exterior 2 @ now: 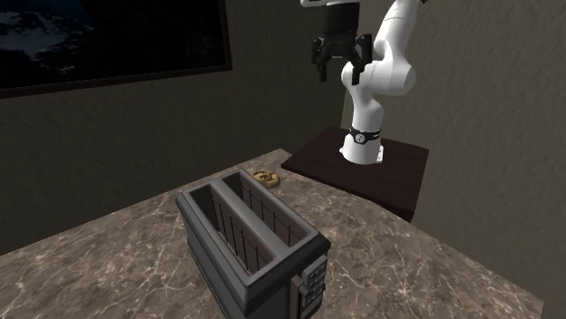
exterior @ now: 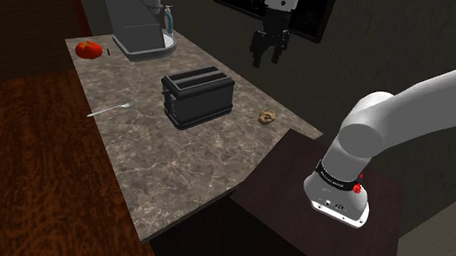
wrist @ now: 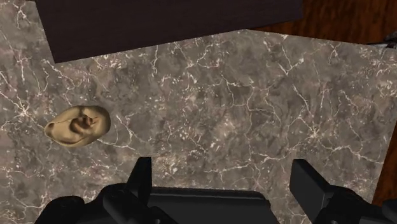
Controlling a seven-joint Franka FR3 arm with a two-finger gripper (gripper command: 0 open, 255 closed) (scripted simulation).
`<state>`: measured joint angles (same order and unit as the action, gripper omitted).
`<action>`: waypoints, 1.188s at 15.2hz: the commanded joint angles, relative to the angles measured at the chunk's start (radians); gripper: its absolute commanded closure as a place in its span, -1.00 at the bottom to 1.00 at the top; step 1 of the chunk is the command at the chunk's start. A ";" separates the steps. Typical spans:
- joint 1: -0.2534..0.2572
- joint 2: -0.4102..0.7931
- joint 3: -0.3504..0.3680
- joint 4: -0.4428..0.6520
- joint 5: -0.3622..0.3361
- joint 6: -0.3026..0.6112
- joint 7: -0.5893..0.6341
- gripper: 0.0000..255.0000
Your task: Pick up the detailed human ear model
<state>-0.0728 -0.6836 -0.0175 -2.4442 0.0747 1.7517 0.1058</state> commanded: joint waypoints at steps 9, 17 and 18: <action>-0.128 0.226 -0.057 -0.110 0.064 0.331 0.211 -1.00; -0.199 0.442 -0.125 -0.165 0.164 0.592 0.325 -1.00; -0.204 0.471 -0.134 -0.169 0.183 0.625 0.333 -1.00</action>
<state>-0.2739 -0.2384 -0.1479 -2.6057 0.2380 2.3410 0.4194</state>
